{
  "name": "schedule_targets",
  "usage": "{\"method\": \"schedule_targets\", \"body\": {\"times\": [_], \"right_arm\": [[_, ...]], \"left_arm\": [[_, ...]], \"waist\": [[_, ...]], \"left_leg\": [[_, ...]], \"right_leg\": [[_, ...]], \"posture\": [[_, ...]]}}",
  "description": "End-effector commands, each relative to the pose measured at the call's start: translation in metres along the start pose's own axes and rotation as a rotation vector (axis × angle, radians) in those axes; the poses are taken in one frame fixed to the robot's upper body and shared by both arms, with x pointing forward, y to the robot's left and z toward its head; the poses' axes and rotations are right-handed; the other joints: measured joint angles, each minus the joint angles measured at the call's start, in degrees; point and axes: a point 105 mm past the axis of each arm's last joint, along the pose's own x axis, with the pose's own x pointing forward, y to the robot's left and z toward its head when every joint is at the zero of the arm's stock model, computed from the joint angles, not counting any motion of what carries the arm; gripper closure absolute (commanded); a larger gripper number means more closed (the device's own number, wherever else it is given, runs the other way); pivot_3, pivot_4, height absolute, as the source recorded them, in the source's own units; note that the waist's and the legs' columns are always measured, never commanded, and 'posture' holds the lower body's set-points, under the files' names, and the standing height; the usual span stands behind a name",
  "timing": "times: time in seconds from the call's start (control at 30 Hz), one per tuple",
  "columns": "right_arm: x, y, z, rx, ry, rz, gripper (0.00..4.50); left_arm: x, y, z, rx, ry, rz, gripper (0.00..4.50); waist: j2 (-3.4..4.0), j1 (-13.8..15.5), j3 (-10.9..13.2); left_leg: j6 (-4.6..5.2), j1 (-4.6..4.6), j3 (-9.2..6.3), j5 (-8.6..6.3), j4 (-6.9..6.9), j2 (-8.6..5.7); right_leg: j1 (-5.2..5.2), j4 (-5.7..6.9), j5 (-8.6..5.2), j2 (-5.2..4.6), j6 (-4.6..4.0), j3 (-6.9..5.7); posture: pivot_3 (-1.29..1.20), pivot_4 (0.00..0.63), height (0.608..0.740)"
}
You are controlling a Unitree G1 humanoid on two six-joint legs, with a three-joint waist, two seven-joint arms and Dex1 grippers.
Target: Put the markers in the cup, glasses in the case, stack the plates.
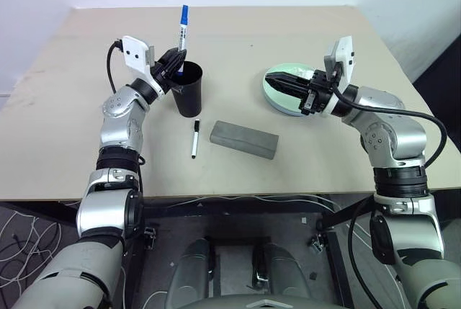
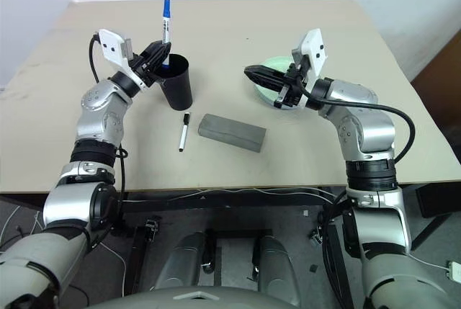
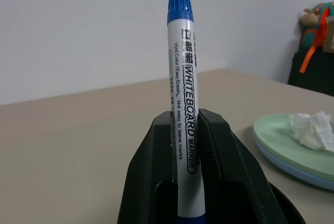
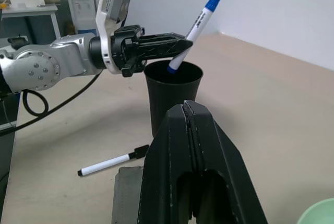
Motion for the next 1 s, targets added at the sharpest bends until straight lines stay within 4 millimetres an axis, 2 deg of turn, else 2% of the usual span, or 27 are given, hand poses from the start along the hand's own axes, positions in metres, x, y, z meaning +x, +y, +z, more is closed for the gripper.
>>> {"method": "schedule_targets", "body": {"times": [0.03,0.13,1.0], "right_arm": [[-0.003,0.0,0.013,-0.064,-0.019,-0.01,4.5],[-0.003,0.0,0.013,-0.066,-0.018,-0.013,4.5],[-0.003,-0.005,0.011,-0.069,-0.012,-0.028,4.5]], "left_arm": [[0.007,-0.007,0.014,0.02,-0.048,-0.047,4.23],[0.007,-0.013,0.011,0.017,-0.042,-0.075,4.23],[-0.003,-0.009,0.009,0.039,-0.023,-0.044,4.23]], "waist": [[0.0,0.0,0.0],[0.0,0.0,0.0],[0.0,0.0,0.0]], "left_leg": [[0.0,0.0,0.0,0.0,0.0,0.0],[0.01,-0.01,-0.01,0.0,0.0,0.0],[0.02,-0.01,-0.02,0.0,0.02,0.0]], "right_leg": [[0.0,0.0,0.0,0.0,0.0,0.0],[0.0,0.0,0.0,0.0,0.0,0.0],[0.0,0.0,0.0,0.0,0.0,0.0]], "posture": [[0.0,0.15,0.721],[0.0,0.15,0.721],[0.0,0.15,0.721]]}}
